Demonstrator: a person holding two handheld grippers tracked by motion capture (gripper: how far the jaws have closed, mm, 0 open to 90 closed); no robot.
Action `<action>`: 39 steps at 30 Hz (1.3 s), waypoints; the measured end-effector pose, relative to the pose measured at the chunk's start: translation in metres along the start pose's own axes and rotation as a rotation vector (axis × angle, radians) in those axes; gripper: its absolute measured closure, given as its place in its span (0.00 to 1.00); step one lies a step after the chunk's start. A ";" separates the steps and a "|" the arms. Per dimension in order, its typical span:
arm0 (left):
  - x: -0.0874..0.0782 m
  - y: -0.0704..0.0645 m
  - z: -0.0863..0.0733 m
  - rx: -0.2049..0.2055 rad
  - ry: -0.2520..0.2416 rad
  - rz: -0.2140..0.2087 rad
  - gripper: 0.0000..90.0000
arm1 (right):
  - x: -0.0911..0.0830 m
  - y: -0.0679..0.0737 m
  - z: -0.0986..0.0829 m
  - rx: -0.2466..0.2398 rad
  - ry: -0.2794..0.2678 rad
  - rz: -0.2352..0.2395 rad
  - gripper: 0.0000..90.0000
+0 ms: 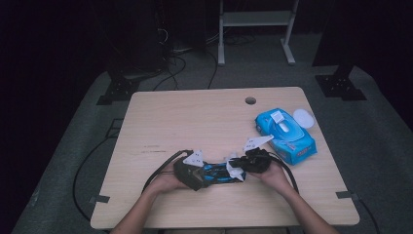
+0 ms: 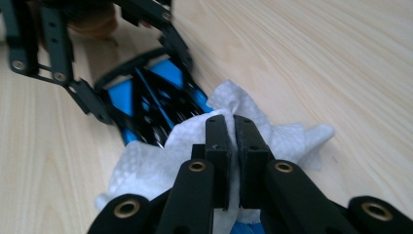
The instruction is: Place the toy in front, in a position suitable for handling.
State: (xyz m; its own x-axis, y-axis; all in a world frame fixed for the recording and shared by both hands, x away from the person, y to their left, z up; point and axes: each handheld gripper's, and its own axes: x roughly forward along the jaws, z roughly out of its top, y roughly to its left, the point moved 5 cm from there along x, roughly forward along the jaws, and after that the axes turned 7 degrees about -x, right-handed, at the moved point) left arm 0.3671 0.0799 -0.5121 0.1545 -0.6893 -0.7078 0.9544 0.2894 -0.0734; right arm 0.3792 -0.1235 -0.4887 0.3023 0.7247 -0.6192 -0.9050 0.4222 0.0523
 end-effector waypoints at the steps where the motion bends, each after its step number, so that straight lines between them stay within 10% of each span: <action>1: 0.000 0.000 0.000 0.000 -0.002 0.000 0.26 | -0.003 -0.001 -0.004 0.020 0.000 0.000 0.95; 24: -0.002 0.003 0.002 -0.009 0.010 0.038 0.25 | -0.008 0.015 -0.014 0.007 -0.032 0.012 0.95; 30: -0.009 0.004 -0.001 -0.070 0.002 0.060 0.19 | -0.008 0.015 -0.015 0.015 -0.041 0.010 0.94; 39: -0.024 0.007 0.003 -0.179 -0.137 0.053 0.21 | -0.007 0.017 -0.015 -0.001 -0.049 -0.006 0.94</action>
State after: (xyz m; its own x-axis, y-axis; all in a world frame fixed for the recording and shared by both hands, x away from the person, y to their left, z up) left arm 0.3712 0.0964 -0.4933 0.2480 -0.7501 -0.6131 0.8853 0.4325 -0.1711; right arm 0.3576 -0.1296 -0.4953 0.3217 0.7484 -0.5801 -0.9036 0.4257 0.0481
